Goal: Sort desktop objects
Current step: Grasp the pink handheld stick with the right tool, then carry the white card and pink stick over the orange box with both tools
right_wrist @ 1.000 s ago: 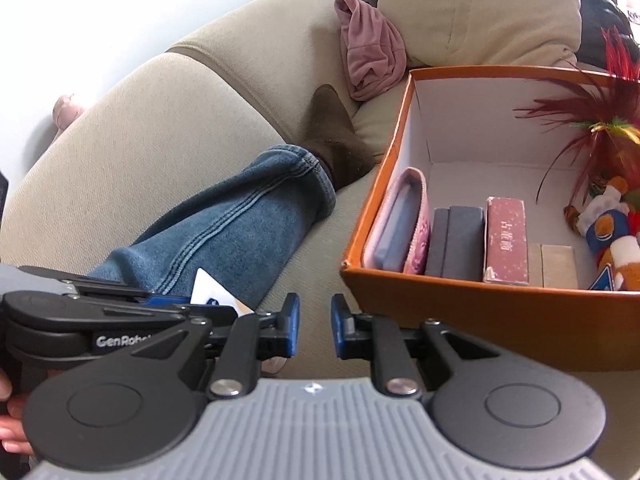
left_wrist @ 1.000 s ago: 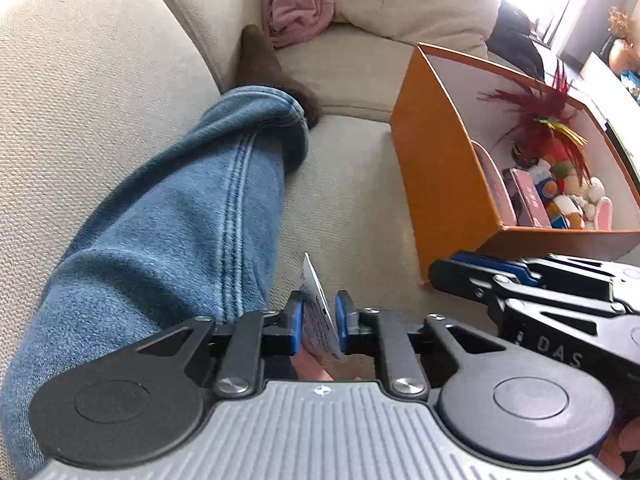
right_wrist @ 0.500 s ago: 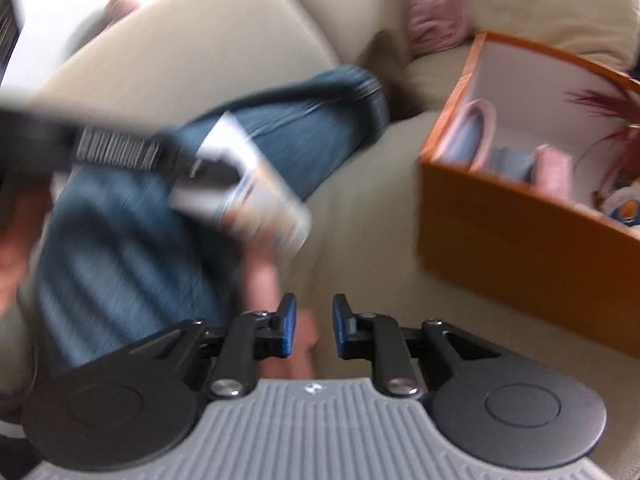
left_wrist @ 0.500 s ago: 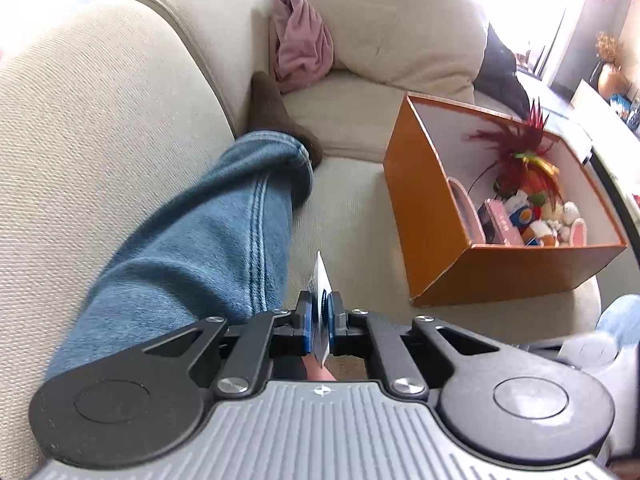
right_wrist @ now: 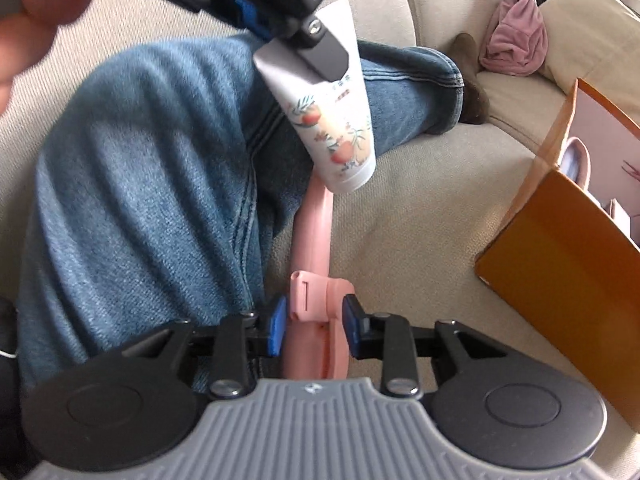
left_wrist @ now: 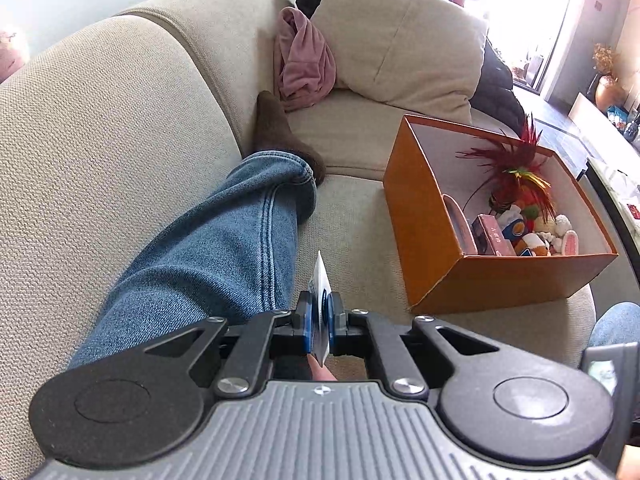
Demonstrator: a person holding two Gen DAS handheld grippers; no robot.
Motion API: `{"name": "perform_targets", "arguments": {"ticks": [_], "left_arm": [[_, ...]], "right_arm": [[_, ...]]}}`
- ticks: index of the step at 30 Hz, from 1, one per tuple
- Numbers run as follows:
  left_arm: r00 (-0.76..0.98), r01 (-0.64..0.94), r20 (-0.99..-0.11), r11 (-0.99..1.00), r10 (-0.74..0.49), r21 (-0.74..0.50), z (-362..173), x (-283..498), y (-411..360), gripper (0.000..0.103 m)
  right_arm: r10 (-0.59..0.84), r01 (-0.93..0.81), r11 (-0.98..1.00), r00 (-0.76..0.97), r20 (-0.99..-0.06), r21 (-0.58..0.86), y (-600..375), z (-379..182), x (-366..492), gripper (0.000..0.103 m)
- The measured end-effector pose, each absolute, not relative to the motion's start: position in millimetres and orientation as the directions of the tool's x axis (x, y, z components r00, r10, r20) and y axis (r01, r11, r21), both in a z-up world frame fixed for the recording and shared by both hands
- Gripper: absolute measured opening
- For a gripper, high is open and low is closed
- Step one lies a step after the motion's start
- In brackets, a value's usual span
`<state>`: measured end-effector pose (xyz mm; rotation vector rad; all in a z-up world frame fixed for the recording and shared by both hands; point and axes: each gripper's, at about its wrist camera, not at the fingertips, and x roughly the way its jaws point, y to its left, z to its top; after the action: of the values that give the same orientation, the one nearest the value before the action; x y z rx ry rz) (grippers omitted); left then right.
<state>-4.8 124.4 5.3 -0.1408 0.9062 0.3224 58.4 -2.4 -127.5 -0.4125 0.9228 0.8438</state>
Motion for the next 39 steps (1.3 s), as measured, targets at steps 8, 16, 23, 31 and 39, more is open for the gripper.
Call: {"name": "perform_targets", "arguments": {"ticks": [8,16,23,31,39], "left_arm": [[0.575,-0.332,-0.79,0.943,0.214,0.014,6,-6,123,0.008],[0.587,-0.297,-0.789,0.955,0.182,0.0,7,-5,117,0.008],[0.609,-0.221,-0.783,0.975,0.126,-0.015,15,1,97,0.008],[0.691,-0.086,-0.72,0.996,0.061,0.002,74,11,71,0.008],[0.721,0.018,-0.692,0.999,-0.039,-0.037,109,62,48,0.008]], "right_arm": [[0.43,-0.781,0.625,0.363,-0.826,-0.018,-1,-130,62,0.012],[0.41,-0.802,0.589,0.401,-0.82,-0.098,-44,-115,76,0.006],[0.343,-0.859,0.437,0.433,-0.834,-0.266,-93,-105,87,0.006],[0.347,-0.906,0.226,0.418,-0.84,-0.358,-136,-53,68,0.006],[0.35,-0.849,0.255,0.527,-0.774,-0.463,-168,18,71,0.006]]}}
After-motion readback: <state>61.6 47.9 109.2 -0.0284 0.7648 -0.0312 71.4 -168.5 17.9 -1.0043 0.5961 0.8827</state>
